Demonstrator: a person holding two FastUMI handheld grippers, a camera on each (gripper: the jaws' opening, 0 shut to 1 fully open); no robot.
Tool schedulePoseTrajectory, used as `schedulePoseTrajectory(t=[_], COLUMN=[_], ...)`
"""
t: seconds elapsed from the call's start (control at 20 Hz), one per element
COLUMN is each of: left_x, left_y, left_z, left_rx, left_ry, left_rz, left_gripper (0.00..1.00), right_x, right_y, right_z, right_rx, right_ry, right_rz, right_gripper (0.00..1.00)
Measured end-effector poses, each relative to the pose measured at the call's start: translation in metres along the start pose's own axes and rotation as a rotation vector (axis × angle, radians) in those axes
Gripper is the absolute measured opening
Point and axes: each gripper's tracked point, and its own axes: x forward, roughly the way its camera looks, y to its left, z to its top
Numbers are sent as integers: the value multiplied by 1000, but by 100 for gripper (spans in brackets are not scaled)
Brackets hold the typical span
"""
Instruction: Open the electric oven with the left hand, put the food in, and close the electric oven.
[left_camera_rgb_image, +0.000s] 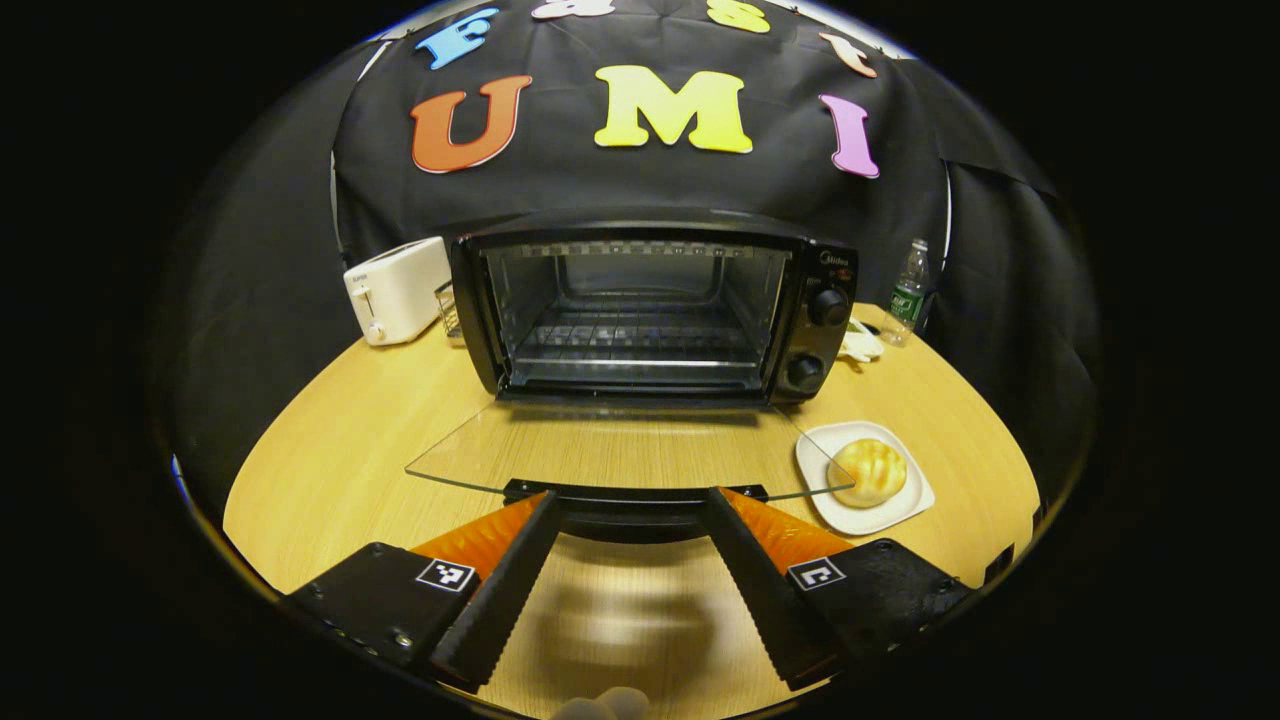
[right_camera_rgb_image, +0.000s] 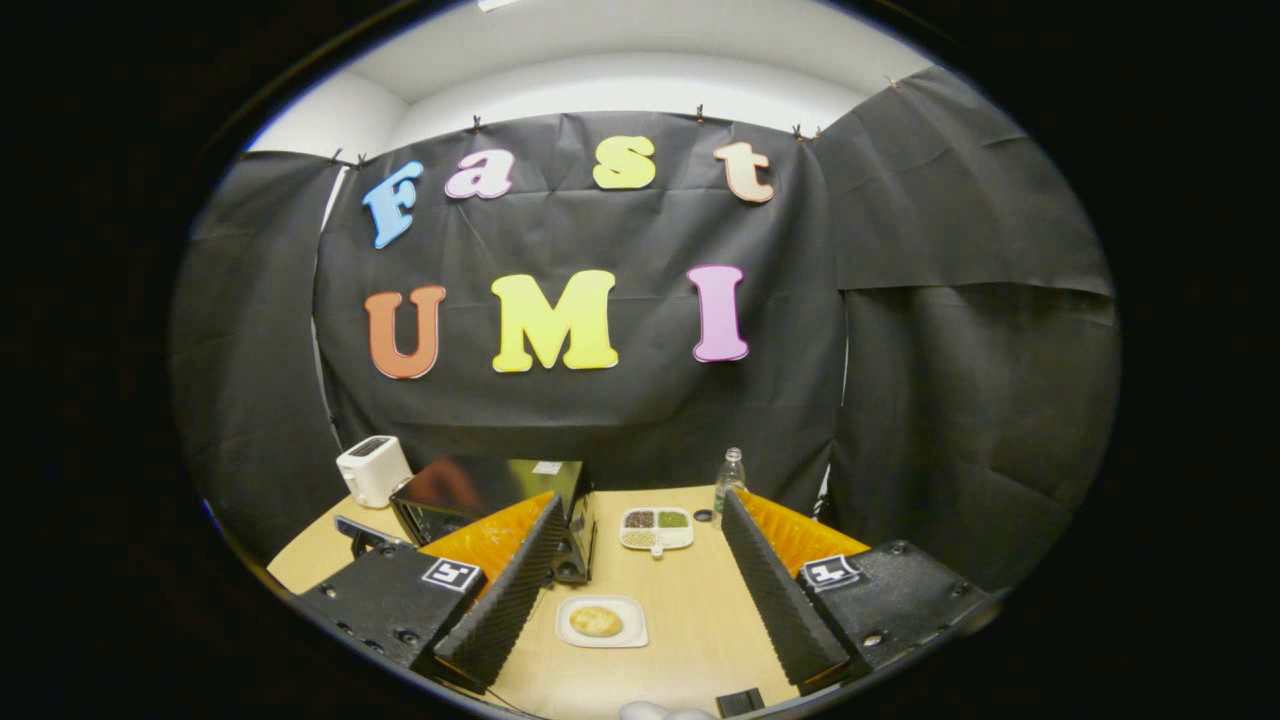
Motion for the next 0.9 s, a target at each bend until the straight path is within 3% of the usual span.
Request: schedulePoseTrajectory(t=[0.25,0.3,0.4,0.5,0.55,0.6,0.65,0.7,0.8,0.85,0.9], left_x=[14,15,15,16,16,16,16,16,15,15,13], left_y=[-2,-3,-5,-5,-5,-4,-4,-4,-4,-4,-5], left_z=[-31,-30,-32,-34,-36,-37,-37,-38,-39,-34,-30], left_rx=[-35,-42,-19,0,-4,-5,-7,-6,-6,-8,-13], left_ry=[100,96,102,113,121,130,133,133,144,123,108], left_rz=[-10,-12,-12,-5,-1,1,2,-1,-8,-14,-19], left_gripper=[100,96,100,82,100,100,82,100,82,83,100], right_x=[-1,-1,-1,-1,-1,-1,-1,-1,0,0,-1], right_y=[-3,-3,-6,-6,-7,-8,-9,-9,-11,-11,-11], right_z=[-8,-8,-11,-19,-20,-22,-22,-22,-23,-22,-21], right_rx=[-1,-4,-6,-3,-2,-2,1,2,7,9,8], right_ry=[15,16,20,38,42,46,47,48,49,48,47], right_rz=[-3,-7,-11,-10,-12,-13,-14,-14,-13,-12,-12], right_gripper=[100,100,100,100,100,100,100,100,100,100,100])
